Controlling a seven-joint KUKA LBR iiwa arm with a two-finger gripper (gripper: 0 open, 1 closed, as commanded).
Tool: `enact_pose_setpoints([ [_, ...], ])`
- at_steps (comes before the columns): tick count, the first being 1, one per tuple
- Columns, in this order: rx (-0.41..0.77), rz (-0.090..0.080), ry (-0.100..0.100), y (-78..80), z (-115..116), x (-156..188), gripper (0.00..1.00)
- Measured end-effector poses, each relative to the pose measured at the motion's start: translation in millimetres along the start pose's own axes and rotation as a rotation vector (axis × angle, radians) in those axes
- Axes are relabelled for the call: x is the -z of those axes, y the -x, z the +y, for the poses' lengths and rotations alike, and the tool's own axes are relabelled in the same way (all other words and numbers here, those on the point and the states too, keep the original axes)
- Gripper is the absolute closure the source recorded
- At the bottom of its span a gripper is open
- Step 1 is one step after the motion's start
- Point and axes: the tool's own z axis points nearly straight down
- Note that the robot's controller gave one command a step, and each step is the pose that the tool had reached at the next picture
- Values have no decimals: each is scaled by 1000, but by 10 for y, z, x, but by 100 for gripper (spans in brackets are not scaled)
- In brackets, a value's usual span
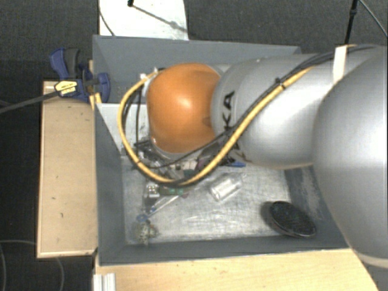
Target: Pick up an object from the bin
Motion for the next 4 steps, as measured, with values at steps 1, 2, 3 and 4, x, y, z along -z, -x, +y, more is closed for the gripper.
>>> enact_pose_setpoints([
  [1, 150, -3, -3, -64, -882, -857, 0],
  [2, 301, -14, 3, -82, -1085, -1185, 0],
  [3, 295, -16, 4, -74, -1078, -1160, 100],
  [4, 597, -15, -2, 101, -1209, 530, 100],
])
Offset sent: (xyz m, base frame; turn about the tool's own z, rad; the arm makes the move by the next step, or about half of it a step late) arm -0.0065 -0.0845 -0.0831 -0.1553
